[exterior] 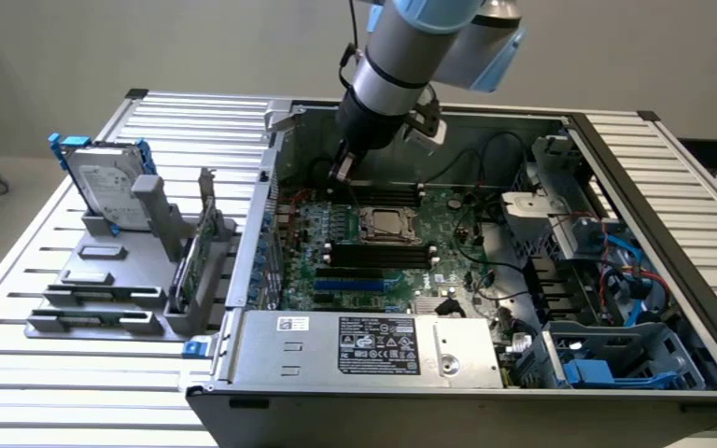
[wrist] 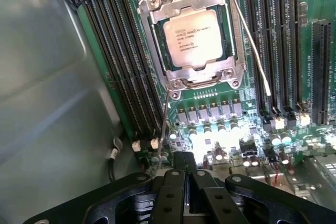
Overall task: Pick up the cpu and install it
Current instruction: 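Install the first cpu locking lever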
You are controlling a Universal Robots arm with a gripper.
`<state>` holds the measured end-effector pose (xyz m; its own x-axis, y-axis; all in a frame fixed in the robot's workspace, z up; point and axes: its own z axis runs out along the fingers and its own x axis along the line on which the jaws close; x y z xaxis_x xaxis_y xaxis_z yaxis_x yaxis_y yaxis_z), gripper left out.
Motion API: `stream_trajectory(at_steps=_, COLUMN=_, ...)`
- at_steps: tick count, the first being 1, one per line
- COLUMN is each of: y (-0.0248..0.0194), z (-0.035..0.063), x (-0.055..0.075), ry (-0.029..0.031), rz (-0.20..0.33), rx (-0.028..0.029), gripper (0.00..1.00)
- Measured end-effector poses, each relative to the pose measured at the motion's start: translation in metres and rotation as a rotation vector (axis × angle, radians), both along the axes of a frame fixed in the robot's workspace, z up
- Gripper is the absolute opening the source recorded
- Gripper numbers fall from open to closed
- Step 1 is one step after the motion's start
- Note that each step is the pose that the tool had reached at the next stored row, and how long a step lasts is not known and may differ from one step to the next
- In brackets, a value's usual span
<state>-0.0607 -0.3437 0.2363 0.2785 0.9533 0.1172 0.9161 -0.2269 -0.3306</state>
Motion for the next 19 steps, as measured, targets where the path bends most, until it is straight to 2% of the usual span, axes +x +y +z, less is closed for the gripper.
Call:
stream_trajectory(at_steps=2, y=0.0001, z=0.0, x=0.0, ry=-0.0078, rz=-0.011, rx=0.0061, gripper=0.11)
stream_trajectory(at_steps=5, y=0.0003, z=0.0, x=0.0, ry=-0.0186, rz=-0.03, rx=0.0118, gripper=0.11)
stream_trajectory(at_steps=7, y=0.0004, z=0.0, x=-0.0001, ry=-0.0232, rz=-0.044, rx=0.0145, gripper=0.11)
stream_trajectory(at_steps=19, y=0.0004, z=0.0003, x=-0.0032, ry=-0.0243, rz=-0.168, rx=0.0136, gripper=0.11)
